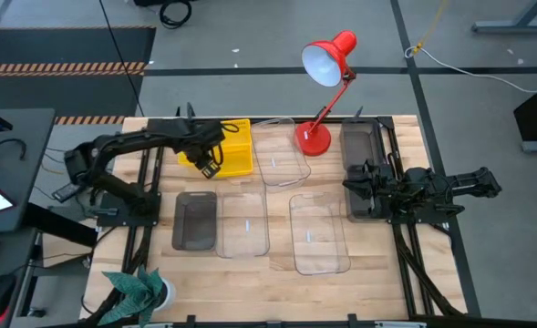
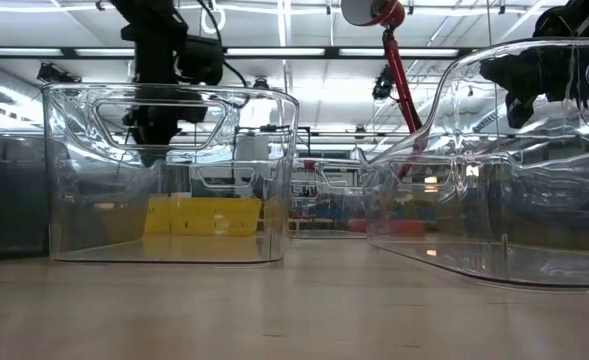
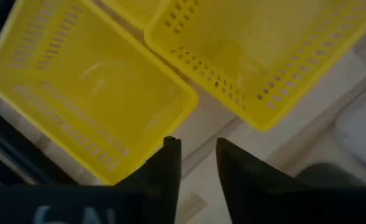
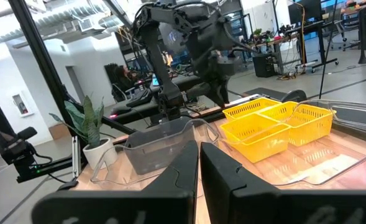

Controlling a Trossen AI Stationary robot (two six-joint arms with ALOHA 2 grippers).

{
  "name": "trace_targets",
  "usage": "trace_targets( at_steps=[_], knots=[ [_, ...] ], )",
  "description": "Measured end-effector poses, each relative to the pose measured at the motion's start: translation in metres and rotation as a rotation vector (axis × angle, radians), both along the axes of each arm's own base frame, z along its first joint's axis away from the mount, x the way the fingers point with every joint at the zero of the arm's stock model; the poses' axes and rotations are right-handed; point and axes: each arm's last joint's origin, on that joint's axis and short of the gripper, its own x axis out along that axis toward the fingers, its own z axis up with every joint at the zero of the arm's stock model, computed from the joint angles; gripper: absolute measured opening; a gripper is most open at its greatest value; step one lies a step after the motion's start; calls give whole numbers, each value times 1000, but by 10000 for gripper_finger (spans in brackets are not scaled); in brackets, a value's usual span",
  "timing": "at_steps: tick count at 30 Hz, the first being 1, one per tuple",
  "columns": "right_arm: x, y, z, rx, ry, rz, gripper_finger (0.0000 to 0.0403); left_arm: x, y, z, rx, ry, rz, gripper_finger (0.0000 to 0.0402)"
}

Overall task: Stack baskets by color
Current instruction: Stack the left yellow bin on the bottom right yellow bin

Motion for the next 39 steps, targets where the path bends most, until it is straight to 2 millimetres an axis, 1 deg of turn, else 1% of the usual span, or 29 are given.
trace_targets(
  at_steps=[2,5,8,11,15,20,24,27,30,39],
  knots=[
    [0,0,0,0,0,0,23,6,3,3,-15,40,-41,139],
    [0,0,0,0,0,0,23,14,8,5,-21,83,-146,163],
    [0,0,0,0,0,0,23,18,10,-2,-27,137,-209,177],
    [0,0,0,0,0,0,23,20,13,-12,-33,196,-215,184],
    [0,0,0,0,0,0,23,22,15,-19,-28,243,-232,193],
    [0,0,0,0,0,0,23,17,14,-31,-47,274,-257,220],
    [0,0,0,0,0,0,23,7,16,-46,-68,296,-226,250],
    [0,0,0,0,0,0,23,5,18,-50,-66,289,-203,262],
    [0,0,0,0,0,0,23,5,19,-50,-63,284,-211,257],
    [0,0,0,0,0,0,23,6,28,-54,-52,252,-194,202]
  ],
)
